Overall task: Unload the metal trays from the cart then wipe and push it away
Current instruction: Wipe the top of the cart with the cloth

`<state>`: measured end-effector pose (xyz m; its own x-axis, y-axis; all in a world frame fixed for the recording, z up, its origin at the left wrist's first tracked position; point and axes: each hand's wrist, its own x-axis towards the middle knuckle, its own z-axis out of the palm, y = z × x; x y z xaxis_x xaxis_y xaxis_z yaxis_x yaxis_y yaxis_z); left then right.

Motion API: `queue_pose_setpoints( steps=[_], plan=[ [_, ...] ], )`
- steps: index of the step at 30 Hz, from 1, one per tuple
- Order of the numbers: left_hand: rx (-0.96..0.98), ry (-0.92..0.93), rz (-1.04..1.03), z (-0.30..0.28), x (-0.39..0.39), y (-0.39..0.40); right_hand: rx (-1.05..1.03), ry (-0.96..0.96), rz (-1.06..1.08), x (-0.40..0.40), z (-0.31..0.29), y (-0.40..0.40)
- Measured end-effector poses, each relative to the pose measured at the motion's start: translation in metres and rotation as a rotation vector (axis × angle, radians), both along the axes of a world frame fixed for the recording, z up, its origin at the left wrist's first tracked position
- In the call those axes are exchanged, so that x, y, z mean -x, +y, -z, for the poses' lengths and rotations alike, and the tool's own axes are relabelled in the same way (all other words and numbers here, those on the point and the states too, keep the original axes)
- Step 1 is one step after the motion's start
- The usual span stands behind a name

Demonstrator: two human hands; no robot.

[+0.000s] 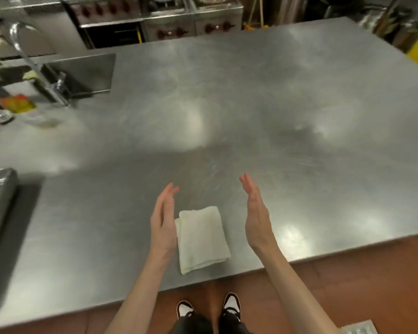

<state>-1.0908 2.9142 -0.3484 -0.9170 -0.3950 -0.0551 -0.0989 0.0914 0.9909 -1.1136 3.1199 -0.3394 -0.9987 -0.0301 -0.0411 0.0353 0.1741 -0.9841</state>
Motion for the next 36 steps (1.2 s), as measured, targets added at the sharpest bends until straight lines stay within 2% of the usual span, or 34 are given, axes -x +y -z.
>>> queue_pose_setpoints(
  steps=[4, 6, 10, 13, 16, 20, 25, 28, 32, 34, 36],
  plan=[
    [-0.034, -0.225, -0.059, 0.032, -0.017, 0.007, -0.048, -0.177, -0.131, 0.007, 0.038, -0.008],
    [0.007, -0.341, -0.081, 0.053, -0.02, 0.008, -0.084, -0.246, -0.166, 0.009, 0.054, -0.011],
    [0.103, -0.7, -0.134, 0.087, -0.015, 0.009, -0.183, -0.364, -0.201, 0.015, 0.084, -0.016],
    [0.134, -0.821, -0.136, 0.1, -0.013, 0.014, -0.303, -0.431, -0.227, 0.019, 0.105, -0.015],
    [0.042, -0.821, -0.153, 0.108, -0.006, 0.01, -0.379, -0.461, -0.233, 0.026, 0.115, -0.02],
    [-0.131, -0.796, -0.222, 0.121, -0.002, 0.002, -0.344, -0.583, -0.259, 0.032, 0.118, -0.027],
    [-0.186, -0.786, -0.187, 0.119, -0.008, 0.001, -0.361, -0.583, -0.256, 0.033, 0.123, -0.032],
    [-0.146, -0.71, -0.125, 0.099, -0.012, 0.002, -0.251, -0.57, -0.277, 0.026, 0.111, -0.035],
    [-0.092, -0.52, -0.03, 0.075, -0.022, -0.009, -0.044, -0.551, -0.265, 0.021, 0.083, -0.037],
    [-0.102, -0.448, -0.01, 0.061, -0.027, -0.018, 0.142, -0.573, -0.24, 0.022, 0.064, -0.039],
    [-0.139, -0.382, -0.002, 0.042, -0.03, -0.027, 0.373, -0.709, -0.223, 0.023, 0.046, -0.043]
  ],
)
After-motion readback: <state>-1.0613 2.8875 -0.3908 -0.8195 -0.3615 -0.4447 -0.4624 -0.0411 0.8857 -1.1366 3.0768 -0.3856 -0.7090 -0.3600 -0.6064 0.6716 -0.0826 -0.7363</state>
